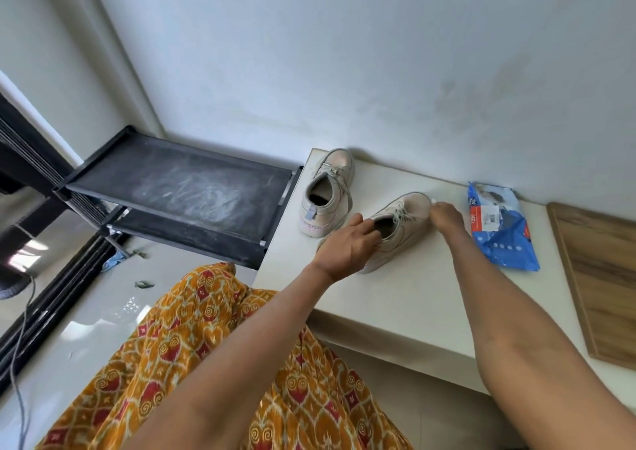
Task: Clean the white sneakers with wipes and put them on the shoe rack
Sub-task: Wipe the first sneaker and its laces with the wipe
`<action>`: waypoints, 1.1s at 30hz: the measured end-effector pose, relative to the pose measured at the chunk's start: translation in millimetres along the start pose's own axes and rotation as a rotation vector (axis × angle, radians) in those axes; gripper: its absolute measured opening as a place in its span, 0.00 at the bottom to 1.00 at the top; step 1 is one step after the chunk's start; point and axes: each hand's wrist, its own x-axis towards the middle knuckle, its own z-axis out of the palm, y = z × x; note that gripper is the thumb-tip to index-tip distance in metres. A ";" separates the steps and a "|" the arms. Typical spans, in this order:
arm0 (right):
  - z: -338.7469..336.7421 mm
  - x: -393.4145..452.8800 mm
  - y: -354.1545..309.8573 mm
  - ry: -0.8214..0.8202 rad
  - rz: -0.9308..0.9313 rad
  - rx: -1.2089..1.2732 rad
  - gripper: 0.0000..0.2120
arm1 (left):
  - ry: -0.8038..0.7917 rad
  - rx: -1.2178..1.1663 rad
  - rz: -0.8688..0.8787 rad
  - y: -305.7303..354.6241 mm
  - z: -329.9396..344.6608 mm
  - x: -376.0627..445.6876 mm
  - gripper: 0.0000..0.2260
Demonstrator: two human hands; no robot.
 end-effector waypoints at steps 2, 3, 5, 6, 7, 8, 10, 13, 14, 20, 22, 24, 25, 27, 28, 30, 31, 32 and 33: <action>7.4 -16.8 10.7 0.089 0.002 0.031 0.21 | 0.000 -0.008 0.005 2.2 2.0 0.4 0.05; 13.2 -27.0 14.4 0.120 -0.016 0.064 0.21 | -0.007 -0.012 0.009 4.2 4.3 0.6 0.05; 27.2 -49.2 15.9 0.173 -0.056 0.126 0.21 | -0.009 -0.027 0.000 10.9 9.2 2.6 0.07; 34.3 -60.5 15.3 0.205 -0.067 0.156 0.20 | -0.001 -0.047 -0.020 15.2 10.9 4.9 0.08; 42.4 -71.2 14.9 0.233 -0.068 0.195 0.20 | 0.008 -0.072 -0.048 19.5 12.4 7.1 0.10; 50.1 -81.4 15.3 0.249 -0.057 0.246 0.19 | 0.013 -0.095 -0.076 22.7 14.1 9.4 0.12; 62.7 -102.0 15.4 0.257 -0.023 0.346 0.16 | 0.007 -0.120 -0.131 25.8 15.4 12.0 0.13; 74.1 -126.5 14.4 0.254 0.018 0.434 0.14 | -0.064 -0.129 -0.193 26.3 12.0 15.0 0.09; 76.7 -134.3 13.4 0.255 0.032 0.458 0.14 | -0.100 -0.138 -0.218 27.5 9.2 16.1 0.07; 95.7 -177.3 10.8 0.270 0.099 0.563 0.14 | -0.154 -0.197 -0.331 45.2 -0.5 20.0 0.05; 93.0 -187.4 14.4 0.245 0.089 0.589 0.15 | -0.150 -0.203 -0.383 49.4 -3.1 22.3 0.06; 85.7 -194.1 21.5 0.193 0.082 0.672 0.13 | -0.165 -0.206 -0.440 50.7 -4.5 27.8 0.07; 80.6 -195.8 23.9 0.170 0.078 0.719 0.13 | -0.178 -0.201 -0.452 51.3 -3.8 32.0 0.07; 70.2 -197.5 25.9 0.168 0.074 0.789 0.11 | -0.210 -0.189 -0.467 52.5 0.0 40.3 0.08; 65.4 -196.8 26.3 0.190 0.076 0.838 0.10 | -0.217 -0.191 -0.475 53.6 3.0 44.5 0.08; 54.4 -194.4 25.2 0.234 0.103 0.990 0.10 | -0.231 -0.198 -0.494 55.5 8.6 52.9 0.08; 49.1 -192.0 24.4 0.240 0.121 1.078 0.10 | -0.248 -0.198 -0.499 55.4 10.2 57.3 0.09; 44.8 -189.2 24.3 0.239 0.133 1.151 0.10 | -0.271 -0.198 -0.498 53.7 11.6 60.5 0.09; 41.6 -185.7 24.8 0.233 0.135 1.193 0.11 | -0.290 -0.200 -0.490 50.6 11.9 62.9 0.09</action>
